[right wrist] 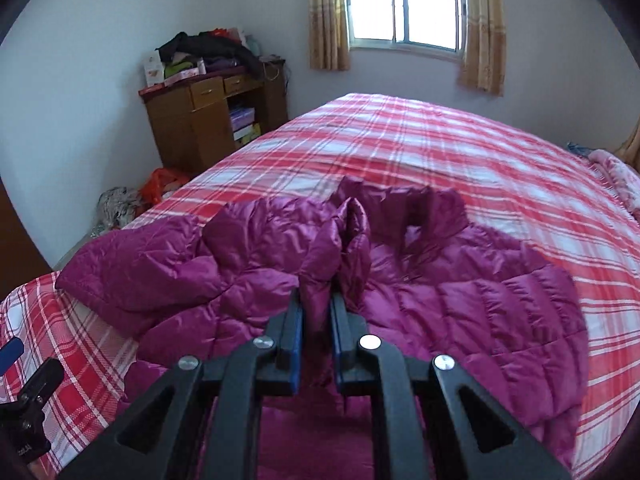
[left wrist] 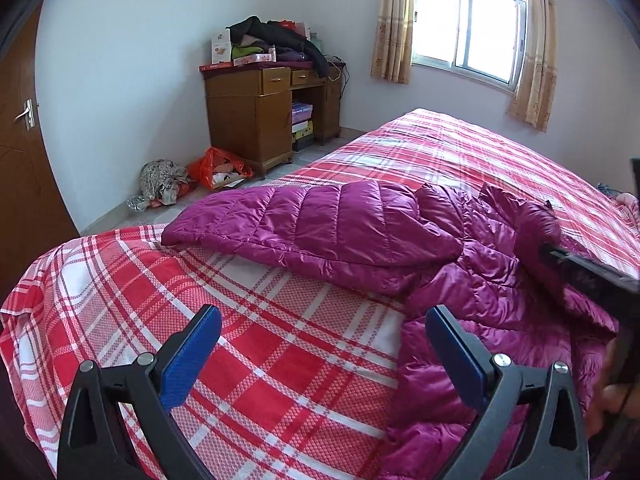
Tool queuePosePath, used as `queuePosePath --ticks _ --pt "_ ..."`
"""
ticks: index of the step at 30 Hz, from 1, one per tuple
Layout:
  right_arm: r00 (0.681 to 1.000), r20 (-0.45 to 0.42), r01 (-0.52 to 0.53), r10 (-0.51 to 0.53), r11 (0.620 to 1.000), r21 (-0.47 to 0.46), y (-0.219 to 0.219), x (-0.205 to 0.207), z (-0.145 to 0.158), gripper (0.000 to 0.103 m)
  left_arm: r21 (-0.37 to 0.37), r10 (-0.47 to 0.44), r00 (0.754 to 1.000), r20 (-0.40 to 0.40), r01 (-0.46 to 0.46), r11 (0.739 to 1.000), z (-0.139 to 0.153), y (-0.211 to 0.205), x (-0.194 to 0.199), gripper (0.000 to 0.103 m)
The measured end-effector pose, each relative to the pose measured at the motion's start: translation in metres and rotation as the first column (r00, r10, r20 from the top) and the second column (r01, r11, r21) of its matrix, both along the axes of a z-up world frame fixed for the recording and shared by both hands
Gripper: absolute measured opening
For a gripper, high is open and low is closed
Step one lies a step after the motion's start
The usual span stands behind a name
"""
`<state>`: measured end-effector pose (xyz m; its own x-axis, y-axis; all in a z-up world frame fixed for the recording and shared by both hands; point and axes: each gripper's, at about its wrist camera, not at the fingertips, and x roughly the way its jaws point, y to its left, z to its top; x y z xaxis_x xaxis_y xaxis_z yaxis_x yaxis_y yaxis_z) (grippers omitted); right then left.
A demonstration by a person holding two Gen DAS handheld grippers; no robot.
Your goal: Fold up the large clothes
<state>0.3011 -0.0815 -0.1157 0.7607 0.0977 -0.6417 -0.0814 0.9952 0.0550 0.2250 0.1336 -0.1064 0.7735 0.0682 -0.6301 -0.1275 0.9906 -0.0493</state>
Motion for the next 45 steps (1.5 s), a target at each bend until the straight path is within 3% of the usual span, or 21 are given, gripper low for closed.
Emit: queuePosePath --ticks 3,5,6,7,8,9,12,14,17,21,26,29,33,37,40,43,45 --pt "0.998 -0.035 -0.050 0.051 0.999 0.012 0.016 0.012 -0.018 0.015 -0.003 -0.002 1.000 -0.003 0.002 1.000 -0.004 0.003 0.002 0.102" --pt "0.993 -0.066 -0.090 0.094 0.994 0.059 0.021 0.018 -0.027 0.025 -0.014 -0.009 1.000 -0.006 0.009 1.000 -0.008 0.004 0.003 0.102" --pt "0.989 -0.083 -0.112 0.120 0.990 0.088 0.022 0.019 -0.031 0.033 -0.016 -0.010 1.000 -0.011 0.010 1.000 -0.009 0.004 0.003 0.102" --pt "0.982 -0.101 -0.145 0.160 0.979 0.140 0.022 0.020 -0.034 0.054 -0.018 -0.011 1.000 -0.015 0.010 1.000 -0.011 0.005 0.004 0.102" --pt "0.979 -0.098 -0.160 0.179 0.972 0.175 0.020 0.018 -0.032 0.070 -0.020 -0.011 1.000 -0.018 0.011 1.000 -0.012 0.004 0.004 0.102" --pt "0.978 -0.084 -0.170 0.190 0.965 0.200 0.018 0.015 -0.029 0.070 -0.022 -0.015 1.000 -0.022 0.014 1.000 -0.014 0.005 0.005 0.102" --pt "0.971 -0.054 -0.209 0.231 0.940 0.269 0.006 0.001 -0.010 0.062 -0.013 -0.023 0.999 -0.027 0.023 1.000 -0.016 0.003 0.005 0.102" --pt "0.975 -0.010 -0.209 0.221 0.936 0.285 -0.016 -0.014 0.008 0.039 -0.005 -0.030 0.999 -0.023 0.030 1.000 -0.017 0.001 0.004 0.102" --pt "0.993 0.041 -0.113 0.107 0.967 0.228 -0.065 -0.034 0.031 0.036 0.009 -0.047 0.999 -0.026 0.047 0.999 -0.014 -0.007 0.004 0.102" --pt "0.992 0.049 0.107 -0.112 0.990 0.093 -0.138 -0.037 0.043 0.036 -0.009 -0.097 0.995 -0.009 0.097 0.995 0.001 -0.027 0.012 0.102" --pt "0.971 -0.084 0.227 -0.222 0.973 0.052 -0.201 -0.026 0.010 0.031 0.015 -0.149 0.989 0.020 0.148 0.989 0.024 -0.082 0.042 0.102" --pt "0.961 -0.158 0.244 -0.229 0.966 0.085 -0.216 -0.035 -0.019 0.031 0.013 -0.176 0.984 0.019 0.175 0.984 0.027 -0.123 0.065 0.102" --pt "0.956 -0.177 0.255 -0.233 0.960 0.111 -0.233 -0.045 -0.041 0.028 0.121 -0.106 0.994 -0.035 0.109 0.987 0.004 -0.165 0.099 0.102" --pt "0.960 -0.163 0.239 -0.227 0.969 0.057 -0.227 -0.054 -0.036 0.028 0.178 0.033 0.988 -0.148 -0.006 0.984 -0.034 -0.163 0.118 0.102" --pt "0.958 -0.152 0.243 -0.243 0.970 -0.016 -0.218 -0.056 -0.027 0.028 0.136 0.081 0.979 -0.185 -0.057 0.989 -0.051 -0.148 0.119 0.102" --pt "0.968 -0.079 0.243 -0.240 0.969 0.032 -0.215 -0.049 -0.014 0.028 0.137 0.089 0.981 -0.172 -0.066 0.988 -0.053 -0.147 0.117 0.102" --pt "0.974 -0.079 0.217 -0.212 0.974 0.064 -0.205 -0.047 -0.009 0.029 0.161 0.089 0.983 -0.161 -0.063 0.985 -0.055 -0.150 0.116 0.102"
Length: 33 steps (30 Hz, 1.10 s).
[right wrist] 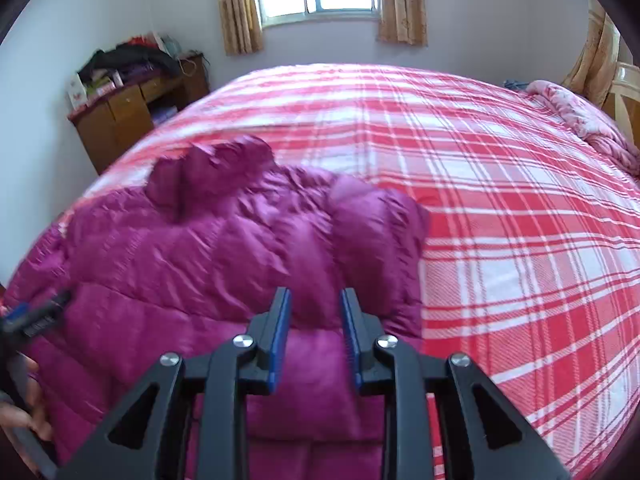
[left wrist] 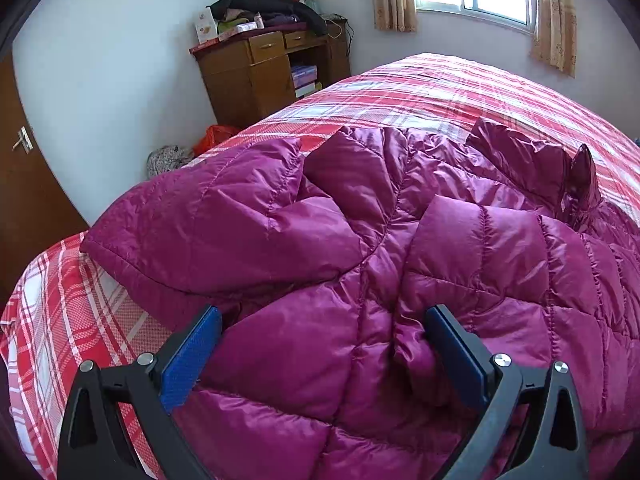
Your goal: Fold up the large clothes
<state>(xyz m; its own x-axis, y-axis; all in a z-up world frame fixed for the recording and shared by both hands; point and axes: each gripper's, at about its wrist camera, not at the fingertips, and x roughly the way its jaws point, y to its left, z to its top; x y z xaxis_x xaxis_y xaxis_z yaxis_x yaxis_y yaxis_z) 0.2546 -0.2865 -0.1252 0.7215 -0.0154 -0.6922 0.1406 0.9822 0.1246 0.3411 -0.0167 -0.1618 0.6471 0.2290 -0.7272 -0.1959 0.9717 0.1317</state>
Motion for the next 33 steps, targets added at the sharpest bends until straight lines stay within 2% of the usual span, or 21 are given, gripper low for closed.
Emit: queuePosePath --ticks 3,5,8,13,16,20,23,25,26,28,33 --pt "0.999 -0.043 -0.032 0.032 0.999 0.004 0.014 0.008 -0.014 0.030 -0.006 -0.003 1.000 -0.013 0.003 1.000 -0.008 0.001 0.002 0.102" --pt "0.995 -0.098 -0.021 0.022 1.000 0.005 0.014 0.014 -0.038 0.030 -0.037 -0.004 1.000 -0.015 0.003 0.999 -0.010 0.005 0.002 0.102" --pt "0.997 -0.080 -0.018 0.017 1.000 -0.022 0.016 0.013 -0.038 0.030 -0.081 0.000 1.000 -0.029 -0.002 0.997 -0.014 0.011 0.005 0.102" --pt "0.998 -0.069 -0.014 0.011 0.999 -0.048 0.022 0.009 -0.038 0.030 -0.072 -0.011 1.000 -0.023 0.009 0.997 -0.011 0.008 0.003 0.102" --pt "0.998 -0.059 -0.015 0.013 1.000 -0.025 0.016 0.008 -0.039 0.031 -0.093 -0.031 0.999 0.019 0.033 0.995 0.004 0.019 -0.017 0.102" --pt "0.998 -0.054 -0.017 0.016 1.000 -0.017 0.018 0.007 -0.038 0.032 -0.170 0.008 0.993 0.115 0.012 0.985 0.035 0.059 -0.048 0.102" --pt "0.998 -0.054 -0.016 0.015 0.999 -0.027 0.020 0.007 -0.038 0.032 -0.238 0.121 0.977 0.175 -0.077 0.968 0.059 0.118 -0.057 0.102" --pt "0.998 -0.053 -0.016 0.014 0.999 -0.032 0.020 0.007 -0.038 0.032 -0.211 0.227 0.958 0.177 -0.189 0.959 0.066 0.148 -0.054 0.102" --pt "0.999 -0.053 -0.016 0.014 0.999 -0.033 0.020 0.007 -0.038 0.033 -0.180 0.293 0.943 0.156 -0.264 0.948 0.066 0.165 -0.049 0.102" --pt "0.998 -0.054 -0.016 0.014 0.999 -0.035 0.021 0.007 -0.038 0.033 -0.180 0.336 0.935 0.113 -0.313 0.932 0.058 0.187 -0.036 0.102" --pt "0.998 -0.058 -0.014 0.010 0.998 -0.059 0.023 0.008 -0.038 0.033 -0.295 0.386 0.923 0.005 -0.367 0.882 0.031 0.224 -0.007 0.102"
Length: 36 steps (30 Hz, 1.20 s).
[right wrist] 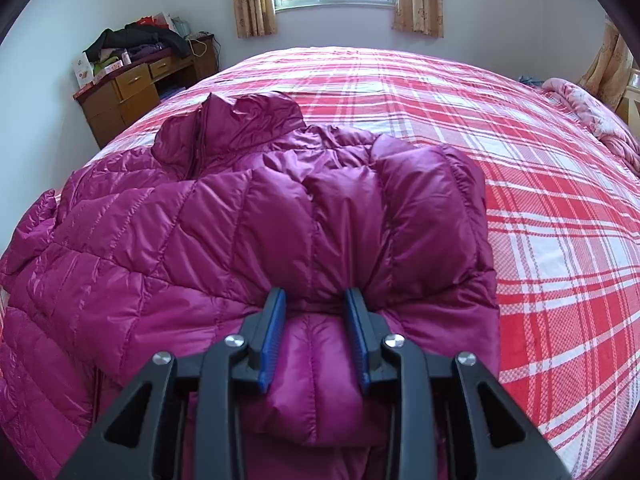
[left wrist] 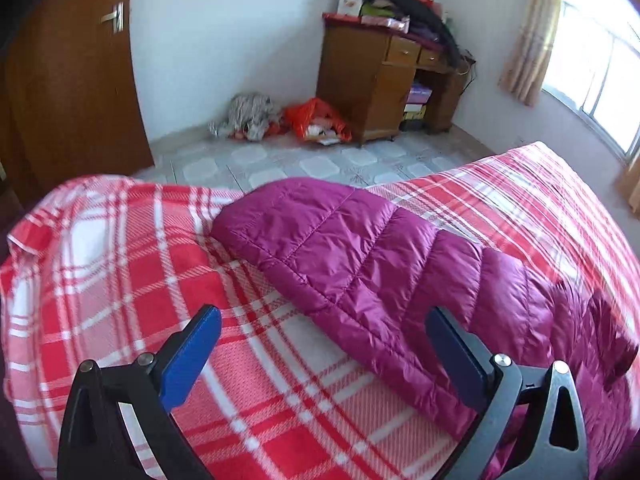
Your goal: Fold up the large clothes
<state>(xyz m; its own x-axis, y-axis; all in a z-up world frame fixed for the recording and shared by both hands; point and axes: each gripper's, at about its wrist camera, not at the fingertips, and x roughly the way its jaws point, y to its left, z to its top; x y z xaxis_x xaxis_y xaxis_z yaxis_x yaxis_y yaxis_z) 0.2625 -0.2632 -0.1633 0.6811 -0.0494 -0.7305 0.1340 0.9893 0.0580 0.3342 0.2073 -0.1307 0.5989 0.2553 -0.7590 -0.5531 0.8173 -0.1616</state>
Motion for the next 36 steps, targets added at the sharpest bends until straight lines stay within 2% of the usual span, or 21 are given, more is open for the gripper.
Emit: queuePosePath --ticks 4,7,9,10,13,15,17,20,22,25,27,30,33,36 --pt "1.000 -0.002 0.001 -0.001 1.000 -0.007 0.001 0.001 0.000 0.034 -0.144 0.031 0.999 0.007 -0.030 0.989 -0.022 0.012 0.016 0.102" --pt "1.000 -0.002 0.002 -0.002 1.000 -0.012 0.001 0.001 0.000 0.034 -0.204 0.065 0.998 -0.002 -0.064 0.977 -0.032 0.019 0.027 0.101" --pt "1.000 -0.002 0.002 -0.002 1.000 -0.016 0.002 0.001 0.000 0.034 -0.200 0.096 0.995 0.014 -0.091 0.975 -0.035 0.022 0.030 0.100" --pt "1.000 -0.002 0.003 -0.003 1.000 -0.016 0.002 0.001 0.000 0.034 -0.191 0.104 0.994 0.027 -0.097 0.977 -0.034 0.022 0.030 0.094" --pt "1.000 -0.002 0.002 -0.002 1.000 -0.018 0.002 0.001 0.000 0.034 -0.174 0.113 0.993 0.037 -0.105 0.979 -0.034 0.026 0.033 0.064" --pt "1.000 -0.002 0.003 -0.003 1.000 -0.020 0.002 0.001 0.000 0.034 -0.184 0.121 0.992 0.046 -0.111 0.977 -0.034 0.030 0.034 0.051" --pt "1.000 -0.002 0.003 -0.003 1.000 -0.022 0.002 0.001 -0.001 0.034 -0.194 0.122 0.991 0.060 -0.108 0.975 -0.036 0.034 0.032 0.024" --pt "1.000 -0.002 0.004 -0.004 1.000 -0.026 0.002 0.001 -0.001 0.034 -0.210 0.107 0.991 0.079 -0.089 0.974 -0.039 0.039 0.031 0.008" --pt "1.000 -0.002 0.004 -0.004 1.000 -0.030 0.003 0.001 -0.001 0.034 -0.177 0.088 0.992 0.085 -0.072 0.982 -0.033 0.034 0.030 0.004" --pt "1.000 -0.001 0.003 -0.003 1.000 -0.028 0.002 0.001 -0.001 0.034 -0.093 0.073 0.988 0.139 -0.060 0.994 -0.009 0.021 0.023 0.003" --pt "1.000 -0.001 0.003 -0.003 1.000 -0.028 0.003 0.001 -0.001 0.034 -0.033 0.030 0.982 0.185 -0.025 0.999 0.014 0.005 0.018 0.003" --pt "1.000 -0.001 0.003 -0.003 1.000 -0.028 0.003 0.001 -0.001 0.034 0.088 -0.084 0.960 0.267 0.063 0.994 0.055 -0.034 0.008 0.003" --pt "1.000 0.001 0.003 -0.003 1.000 -0.021 0.002 0.001 -0.001 0.034 0.227 -0.270 0.901 0.340 0.200 0.953 0.095 -0.094 -0.008 0.003" --pt "1.000 0.004 0.004 -0.004 1.000 -0.009 0.000 0.000 -0.001 0.034 0.350 -0.456 0.815 0.357 0.336 0.875 0.114 -0.158 -0.029 0.003"
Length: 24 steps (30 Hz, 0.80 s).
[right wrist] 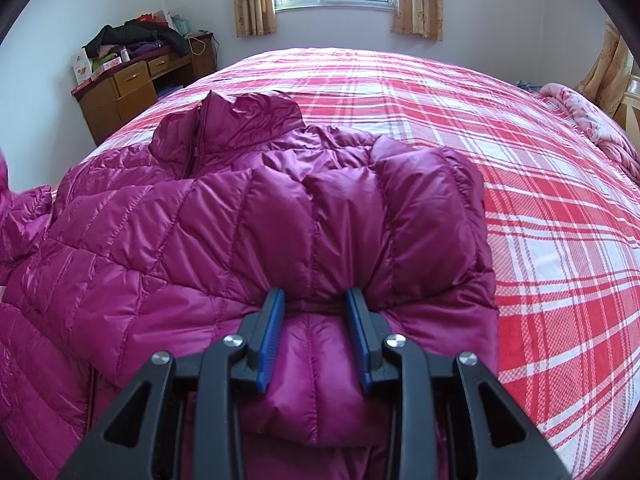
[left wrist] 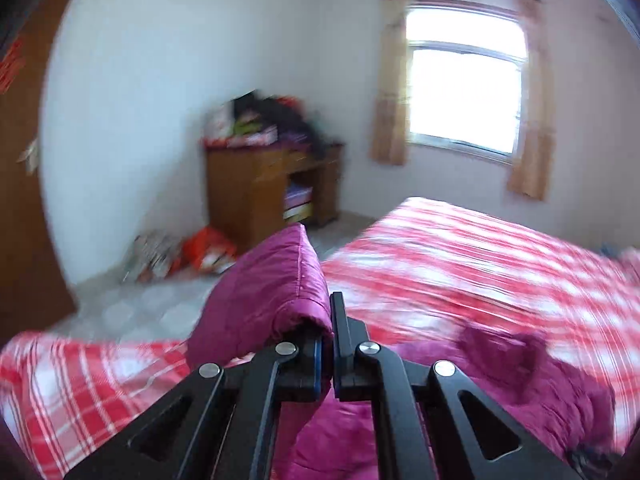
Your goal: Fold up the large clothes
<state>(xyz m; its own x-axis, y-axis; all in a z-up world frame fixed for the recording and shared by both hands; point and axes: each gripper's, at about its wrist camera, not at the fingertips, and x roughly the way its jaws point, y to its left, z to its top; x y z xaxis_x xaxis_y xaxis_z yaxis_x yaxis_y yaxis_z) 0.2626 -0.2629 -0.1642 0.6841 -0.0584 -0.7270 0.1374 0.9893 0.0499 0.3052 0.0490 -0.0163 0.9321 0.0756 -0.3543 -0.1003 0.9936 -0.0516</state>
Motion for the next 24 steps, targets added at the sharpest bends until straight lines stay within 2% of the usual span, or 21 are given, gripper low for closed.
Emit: queuePosePath --ticks 2,3,5,8,10,12,15,18,19,22,23,24 --pt "1.000 0.002 0.001 -0.001 1.000 0.008 -0.001 0.000 0.000 0.034 0.072 -0.136 0.991 0.008 0.135 0.988 -0.002 -0.050 -0.014 0.003" --pt "1.000 0.003 0.001 -0.001 1.000 0.013 -0.002 -0.001 0.000 0.034 0.093 -0.173 0.985 0.000 0.172 0.981 -0.006 -0.064 -0.017 0.003" --pt "1.000 0.007 0.002 -0.002 0.999 0.032 -0.005 -0.001 0.000 0.034 0.145 -0.268 0.963 -0.036 0.271 0.952 -0.024 -0.102 -0.026 0.003" --pt "1.000 0.016 0.002 -0.003 0.997 0.071 -0.010 -0.002 0.000 0.034 0.202 -0.368 0.920 -0.137 0.390 0.899 -0.065 -0.148 -0.036 0.003" --pt "1.000 0.020 0.003 -0.005 0.996 0.092 -0.012 -0.003 0.000 0.034 0.182 -0.421 0.872 -0.252 0.469 0.864 -0.095 -0.169 -0.036 0.004" --pt "1.000 0.022 0.003 -0.005 0.995 0.099 -0.012 -0.002 -0.001 0.034 0.182 -0.419 0.838 -0.350 0.499 0.847 -0.121 -0.181 -0.034 0.004" --pt "1.000 0.024 0.001 -0.004 0.994 0.109 -0.013 -0.003 -0.001 0.034 0.212 -0.401 0.830 -0.387 0.504 0.837 -0.137 -0.187 -0.038 0.005" --pt "1.000 0.028 0.002 -0.005 0.991 0.130 -0.016 -0.003 -0.001 0.034 0.217 -0.423 0.809 -0.407 0.536 0.816 -0.138 -0.185 -0.044 0.009" --pt "1.000 0.028 0.002 -0.005 0.991 0.132 -0.016 -0.003 -0.001 0.034 0.230 -0.428 0.804 -0.413 0.547 0.805 -0.138 -0.186 -0.046 0.013" --pt "1.000 0.024 0.001 -0.004 0.993 0.121 -0.015 -0.002 -0.001 0.035 0.337 -0.414 0.807 -0.422 0.563 0.755 -0.138 -0.187 -0.065 0.022" --pt "1.000 0.022 0.000 -0.002 0.993 0.116 -0.014 -0.002 -0.001 0.036 0.334 -0.418 0.801 -0.428 0.570 0.750 -0.137 -0.182 -0.070 0.024" --pt "1.000 0.021 -0.006 0.003 0.994 0.113 -0.013 -0.002 -0.001 0.037 0.296 -0.436 0.786 -0.437 0.584 0.756 -0.131 -0.173 -0.074 0.025"
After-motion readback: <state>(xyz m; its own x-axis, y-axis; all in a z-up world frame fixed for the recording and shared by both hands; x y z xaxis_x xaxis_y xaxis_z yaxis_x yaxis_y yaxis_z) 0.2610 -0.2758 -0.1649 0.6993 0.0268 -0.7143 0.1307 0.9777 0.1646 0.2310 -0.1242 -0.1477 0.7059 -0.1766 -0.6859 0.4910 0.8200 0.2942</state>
